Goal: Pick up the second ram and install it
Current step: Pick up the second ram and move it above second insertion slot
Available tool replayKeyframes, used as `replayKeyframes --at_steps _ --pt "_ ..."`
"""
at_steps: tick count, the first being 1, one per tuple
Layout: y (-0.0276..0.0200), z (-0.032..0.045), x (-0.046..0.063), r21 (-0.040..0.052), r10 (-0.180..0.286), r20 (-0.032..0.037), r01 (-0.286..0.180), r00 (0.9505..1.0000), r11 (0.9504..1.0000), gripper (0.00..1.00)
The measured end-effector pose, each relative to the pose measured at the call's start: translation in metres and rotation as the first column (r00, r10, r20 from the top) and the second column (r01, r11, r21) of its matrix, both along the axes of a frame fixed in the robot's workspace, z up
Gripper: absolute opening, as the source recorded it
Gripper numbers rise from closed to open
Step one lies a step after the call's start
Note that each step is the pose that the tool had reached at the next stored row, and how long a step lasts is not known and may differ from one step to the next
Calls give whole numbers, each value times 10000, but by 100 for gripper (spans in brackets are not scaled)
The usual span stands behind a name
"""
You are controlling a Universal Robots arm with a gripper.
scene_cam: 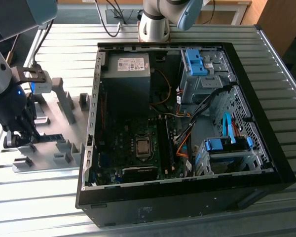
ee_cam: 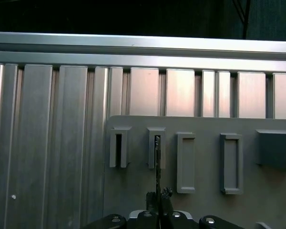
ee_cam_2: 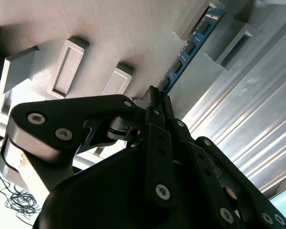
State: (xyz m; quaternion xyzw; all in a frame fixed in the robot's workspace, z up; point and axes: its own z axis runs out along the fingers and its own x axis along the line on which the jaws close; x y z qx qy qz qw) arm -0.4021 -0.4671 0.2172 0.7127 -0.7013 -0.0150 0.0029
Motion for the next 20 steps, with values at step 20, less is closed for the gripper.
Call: replayKeyframes --at_steps 20 --pt "0 170 0 1 0 1 0 10000 10000 14"
